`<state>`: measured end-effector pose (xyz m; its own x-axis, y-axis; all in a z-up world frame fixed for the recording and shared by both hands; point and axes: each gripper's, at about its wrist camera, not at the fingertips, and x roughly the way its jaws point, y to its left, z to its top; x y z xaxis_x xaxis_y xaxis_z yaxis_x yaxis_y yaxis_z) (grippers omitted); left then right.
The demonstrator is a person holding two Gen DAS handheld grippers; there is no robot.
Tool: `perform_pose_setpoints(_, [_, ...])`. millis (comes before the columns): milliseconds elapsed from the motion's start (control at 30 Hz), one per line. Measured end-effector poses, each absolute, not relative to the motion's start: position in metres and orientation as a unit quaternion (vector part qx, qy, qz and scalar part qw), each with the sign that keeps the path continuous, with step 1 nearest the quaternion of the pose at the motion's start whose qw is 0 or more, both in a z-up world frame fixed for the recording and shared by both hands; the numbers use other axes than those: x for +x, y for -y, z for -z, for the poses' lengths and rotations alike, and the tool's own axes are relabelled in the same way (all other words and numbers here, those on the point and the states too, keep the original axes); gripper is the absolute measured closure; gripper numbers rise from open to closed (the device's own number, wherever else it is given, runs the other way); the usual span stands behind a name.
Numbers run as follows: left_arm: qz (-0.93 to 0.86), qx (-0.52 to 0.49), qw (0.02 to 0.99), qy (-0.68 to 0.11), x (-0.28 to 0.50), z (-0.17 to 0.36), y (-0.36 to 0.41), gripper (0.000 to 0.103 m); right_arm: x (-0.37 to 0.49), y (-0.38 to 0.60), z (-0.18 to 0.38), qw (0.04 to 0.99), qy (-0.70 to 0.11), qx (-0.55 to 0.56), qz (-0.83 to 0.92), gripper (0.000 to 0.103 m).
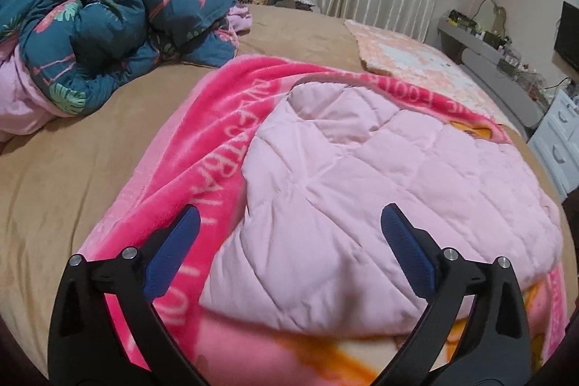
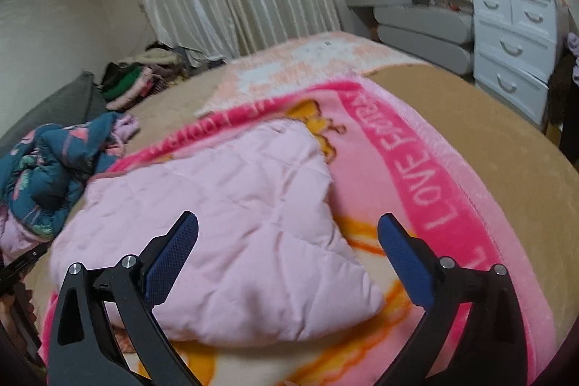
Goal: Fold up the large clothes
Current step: 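Move both grippers back from the folded jacket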
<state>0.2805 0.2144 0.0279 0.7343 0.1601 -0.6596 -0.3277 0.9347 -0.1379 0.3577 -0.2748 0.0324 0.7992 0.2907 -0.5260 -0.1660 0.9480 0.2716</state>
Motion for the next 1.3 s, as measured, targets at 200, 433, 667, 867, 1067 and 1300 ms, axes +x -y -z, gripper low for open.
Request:
perform_pose_setpoints(200, [-0.124,-0.118,0.929,-0.329,0.257,-0.044,-0.202,0.009,0.322,0.266,-0.056,0.951,-0.263,0.078,-0.14,0.004])
perform_pose_setpoints(433, [-0.115,-0.108,0.936,-0.313,0.227,-0.058,-0.188,0.009,0.286,0.26,-0.069,0.954,-0.25,0.066,-0.153,0.004])
perform_pose_setpoints(667, [-0.11,-0.104,0.939,-0.307,0.202,-0.061,-0.177,0.009,0.261,0.261,-0.07,0.953,-0.247,0.072,-0.16,0.004])
perform_pose_setpoints(867, [-0.109,-0.108,0.937,-0.313,0.187,-0.052,-0.173,0.009,0.244,0.262,-0.066,0.957,-0.244,0.06,-0.144,0.004])
perform_pose_setpoints(1067, [-0.106,-0.12,0.933,-0.322,0.173,-0.041,-0.173,0.009,0.228,0.264,-0.055,0.957,-0.25,0.054,-0.138,0.004])
perform_pose_setpoints(1300, [-0.111,-0.119,0.93,-0.329,0.159,-0.031,-0.174,0.009,0.216,0.264,-0.04,0.951,-0.267,0.066,-0.14,0.004])
